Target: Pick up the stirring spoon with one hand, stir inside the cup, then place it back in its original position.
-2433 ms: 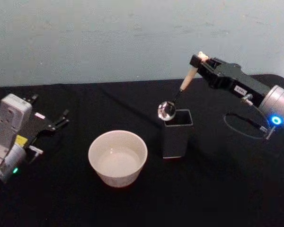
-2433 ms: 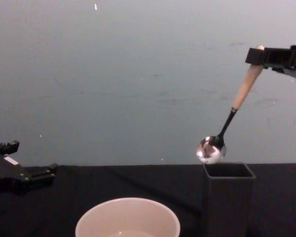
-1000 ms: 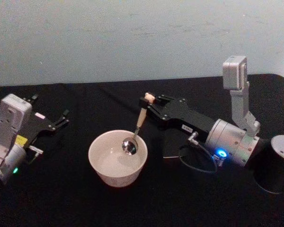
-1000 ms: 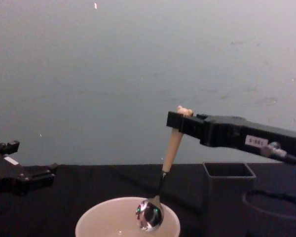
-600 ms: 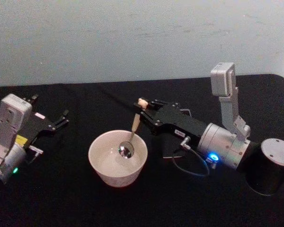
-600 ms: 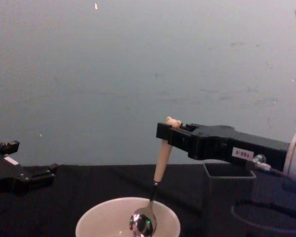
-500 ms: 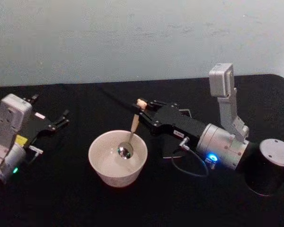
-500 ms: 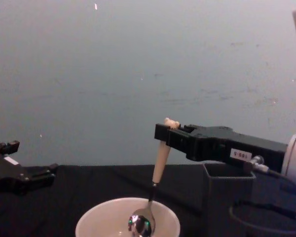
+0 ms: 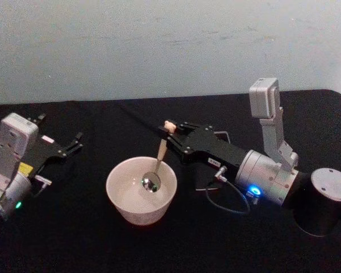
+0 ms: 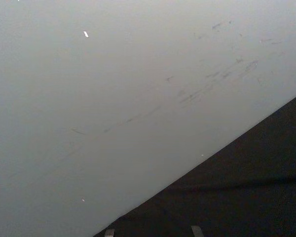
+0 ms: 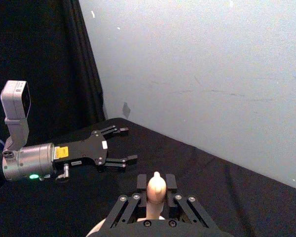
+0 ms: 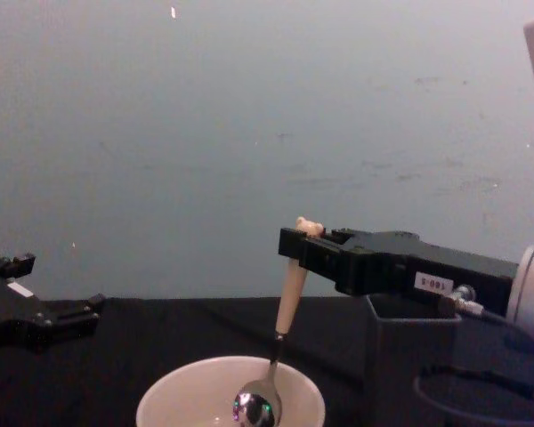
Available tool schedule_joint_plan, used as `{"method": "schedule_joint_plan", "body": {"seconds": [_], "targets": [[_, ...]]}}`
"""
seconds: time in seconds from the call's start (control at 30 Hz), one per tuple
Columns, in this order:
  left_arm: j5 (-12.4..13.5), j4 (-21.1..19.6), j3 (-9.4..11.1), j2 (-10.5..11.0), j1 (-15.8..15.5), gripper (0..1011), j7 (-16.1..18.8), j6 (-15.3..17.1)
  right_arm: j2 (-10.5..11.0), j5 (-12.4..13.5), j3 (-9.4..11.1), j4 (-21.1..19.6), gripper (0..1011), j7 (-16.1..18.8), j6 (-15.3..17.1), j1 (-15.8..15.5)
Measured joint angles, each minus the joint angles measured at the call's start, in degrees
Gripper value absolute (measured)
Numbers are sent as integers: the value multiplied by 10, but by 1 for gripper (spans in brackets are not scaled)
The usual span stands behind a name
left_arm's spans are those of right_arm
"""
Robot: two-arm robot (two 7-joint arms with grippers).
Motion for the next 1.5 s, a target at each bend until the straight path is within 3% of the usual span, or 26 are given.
{"method": "schedule_joint_plan", "body": {"seconds": [1.13,1.5], "targets": [[0,0,0,0,0,1001,0,0,-8,1,5,-7,215,8,10,-5],[0,0,0,0,0,1001,0,0,-26,-24,-12,8,216,18,3,4]]}}
